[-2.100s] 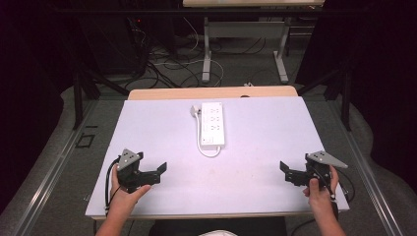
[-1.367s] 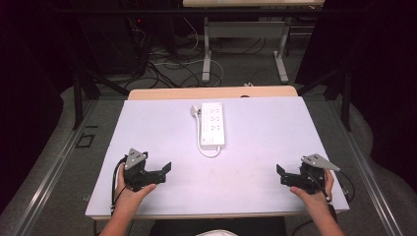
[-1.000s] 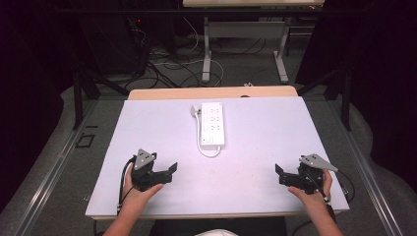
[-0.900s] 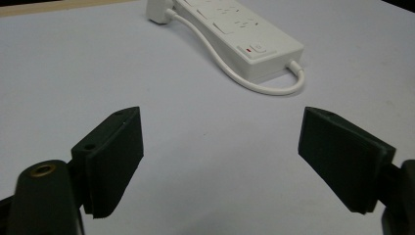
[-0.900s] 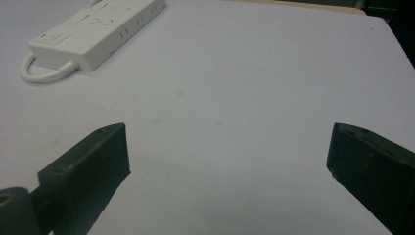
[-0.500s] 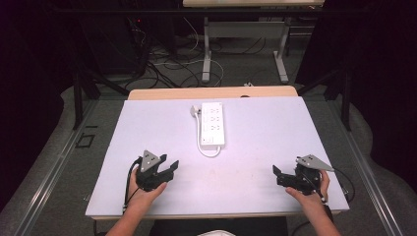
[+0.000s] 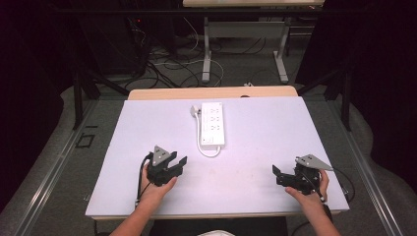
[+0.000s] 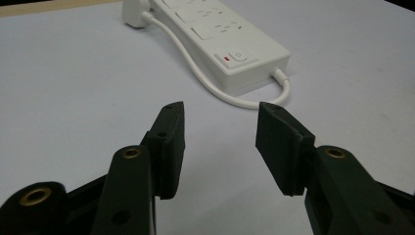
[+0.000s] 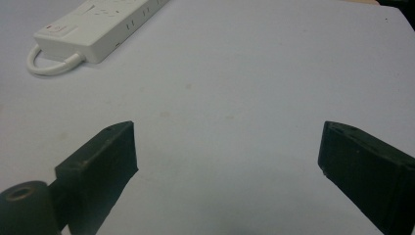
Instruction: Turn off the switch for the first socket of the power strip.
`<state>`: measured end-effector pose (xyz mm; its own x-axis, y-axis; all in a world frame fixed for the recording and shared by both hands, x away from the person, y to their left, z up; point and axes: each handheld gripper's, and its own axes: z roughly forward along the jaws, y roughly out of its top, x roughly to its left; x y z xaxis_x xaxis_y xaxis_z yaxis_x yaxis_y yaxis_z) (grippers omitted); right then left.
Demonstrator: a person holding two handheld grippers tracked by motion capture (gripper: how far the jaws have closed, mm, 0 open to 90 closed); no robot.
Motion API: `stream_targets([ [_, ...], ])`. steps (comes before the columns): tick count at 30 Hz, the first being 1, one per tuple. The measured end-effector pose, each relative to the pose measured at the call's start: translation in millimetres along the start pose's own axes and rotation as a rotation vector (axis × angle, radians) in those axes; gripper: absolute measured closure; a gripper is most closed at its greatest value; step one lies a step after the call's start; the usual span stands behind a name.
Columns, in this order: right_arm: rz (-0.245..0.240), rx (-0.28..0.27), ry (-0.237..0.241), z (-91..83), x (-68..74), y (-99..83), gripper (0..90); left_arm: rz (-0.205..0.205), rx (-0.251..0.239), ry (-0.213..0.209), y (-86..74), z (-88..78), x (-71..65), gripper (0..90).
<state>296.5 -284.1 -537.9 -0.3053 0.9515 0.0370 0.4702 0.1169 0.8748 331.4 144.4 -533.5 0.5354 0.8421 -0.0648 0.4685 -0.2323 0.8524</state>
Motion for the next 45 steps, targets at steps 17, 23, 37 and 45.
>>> stream_targets([
  [17,-0.003,0.007,0.01,1.9,2.7,-0.3,6.6,-0.1,0.057,-0.028,10.3,22.8,-4.5,69.2],
  [23,0.0,0.01,-0.001,0.7,0.6,-0.8,6.6,-0.142,0.052,-0.048,25.7,27.8,-2.0,79.9],
  [37,0.007,0.025,0.0,2.6,0.3,-3.7,6.6,-0.134,0.076,-0.057,75.9,42.0,-6.8,90.0],
  [45,0.014,0.035,-0.01,2.6,-0.9,-4.0,7.1,-0.085,0.125,-0.097,97.9,47.4,-14.2,90.0],
])
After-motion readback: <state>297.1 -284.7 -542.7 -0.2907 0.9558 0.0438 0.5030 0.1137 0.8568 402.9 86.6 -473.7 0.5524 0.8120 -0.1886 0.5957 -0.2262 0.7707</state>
